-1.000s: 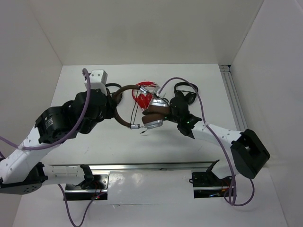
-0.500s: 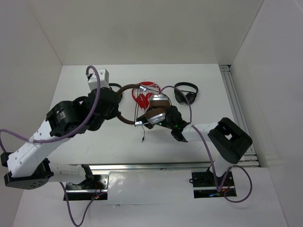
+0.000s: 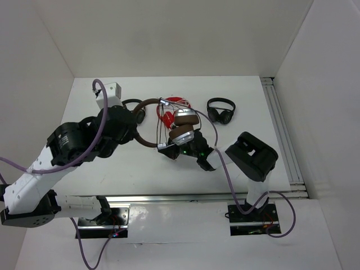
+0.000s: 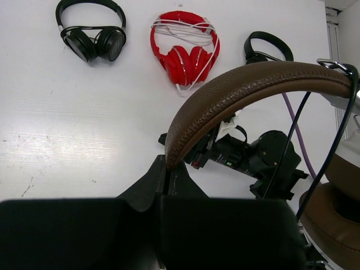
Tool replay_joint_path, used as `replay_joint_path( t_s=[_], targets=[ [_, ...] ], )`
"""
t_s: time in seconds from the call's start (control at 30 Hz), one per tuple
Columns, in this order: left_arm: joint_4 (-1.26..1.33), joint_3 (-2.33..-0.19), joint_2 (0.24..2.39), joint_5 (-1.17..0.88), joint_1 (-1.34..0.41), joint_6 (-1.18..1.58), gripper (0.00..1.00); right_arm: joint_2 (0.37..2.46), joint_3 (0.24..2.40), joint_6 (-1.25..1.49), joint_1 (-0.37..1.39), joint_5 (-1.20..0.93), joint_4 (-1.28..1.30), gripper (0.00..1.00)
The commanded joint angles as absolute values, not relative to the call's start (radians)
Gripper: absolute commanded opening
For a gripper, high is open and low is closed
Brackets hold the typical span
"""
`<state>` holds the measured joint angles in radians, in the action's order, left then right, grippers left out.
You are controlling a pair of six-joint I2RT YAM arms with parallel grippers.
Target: Wrap the headphones
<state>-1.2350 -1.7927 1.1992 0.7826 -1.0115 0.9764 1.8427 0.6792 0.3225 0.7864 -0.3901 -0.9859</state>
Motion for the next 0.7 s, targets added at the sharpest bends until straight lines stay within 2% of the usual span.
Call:
replay_joint_path(
  t_s=[0.0, 0.5, 0.67],
  targets=[
    [-1.164, -1.799, 1.155, 0.819, -1.015, 1.039, 0.0, 1.887, 0.718, 0.333, 0.796, -0.397, -1.083, 0.18],
    [-1.173, -1.763, 1.137, 0.819, -1.015, 1.048, 0.0, 1.983, 0.719, 0.342, 0.805, -0.41, -1.127, 0.18],
    [-1.173, -1.763, 1.137, 0.819, -1.015, 1.057, 0.0, 1.983, 0.689, 0.351, 0.827, -0.41, -1.137, 0.22]
  ],
)
